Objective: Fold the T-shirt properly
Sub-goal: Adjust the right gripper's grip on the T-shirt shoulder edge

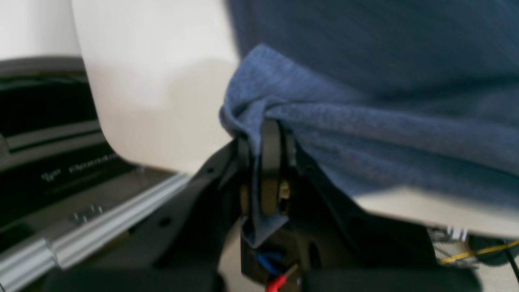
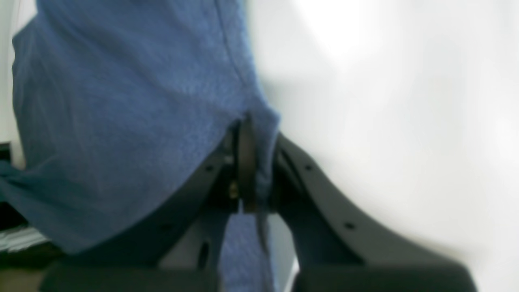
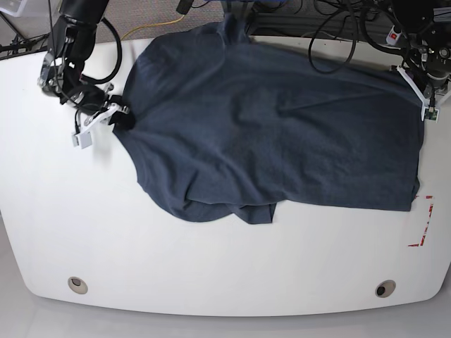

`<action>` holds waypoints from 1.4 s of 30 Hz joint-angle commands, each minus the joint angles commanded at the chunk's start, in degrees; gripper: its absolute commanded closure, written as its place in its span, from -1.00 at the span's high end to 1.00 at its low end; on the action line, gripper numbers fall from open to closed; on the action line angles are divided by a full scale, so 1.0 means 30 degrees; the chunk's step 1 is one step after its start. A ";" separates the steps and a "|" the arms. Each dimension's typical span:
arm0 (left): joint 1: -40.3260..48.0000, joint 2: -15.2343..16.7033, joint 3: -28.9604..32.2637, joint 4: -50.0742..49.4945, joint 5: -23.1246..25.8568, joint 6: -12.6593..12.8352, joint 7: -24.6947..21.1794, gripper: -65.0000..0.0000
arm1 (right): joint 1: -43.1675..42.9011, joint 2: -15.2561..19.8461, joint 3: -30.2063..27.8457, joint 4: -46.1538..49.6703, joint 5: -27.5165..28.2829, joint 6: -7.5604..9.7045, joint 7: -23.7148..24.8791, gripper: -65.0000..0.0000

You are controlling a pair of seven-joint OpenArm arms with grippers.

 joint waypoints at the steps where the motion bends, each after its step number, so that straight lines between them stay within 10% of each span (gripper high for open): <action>1: -0.0029 0.0000 0.0293 0.0000 0.0000 0.0000 0.0000 -1.00 | 0.0264 0.0322 0.0117 -0.0029 0.0000 0.0000 0.0000 -1.00; 8: -0.0322 0.0147 0.1172 0.0000 0.0000 0.0000 0.0029 -1.00 | 0.1289 0.1319 0.0205 -0.2403 0.0000 -0.0879 0.0000 -0.98; 17: 0.0029 0.0147 0.1201 -0.0029 0.0000 0.0000 0.0000 -1.00 | -0.0703 0.0615 0.0234 -0.0264 0.0147 -0.0762 -0.0088 0.33; 37: 0.0029 0.0088 0.1260 -0.0029 0.0000 0.0000 0.0000 -1.00 | -0.6330 -0.2491 0.0527 0.2755 0.0088 -0.0879 -0.0674 0.33; 42: 0.0029 0.0059 0.1260 -0.0029 0.0000 0.0000 0.0000 -1.00 | -0.7179 -0.2930 -0.0498 0.3751 0.0088 -0.0879 -0.0674 -0.01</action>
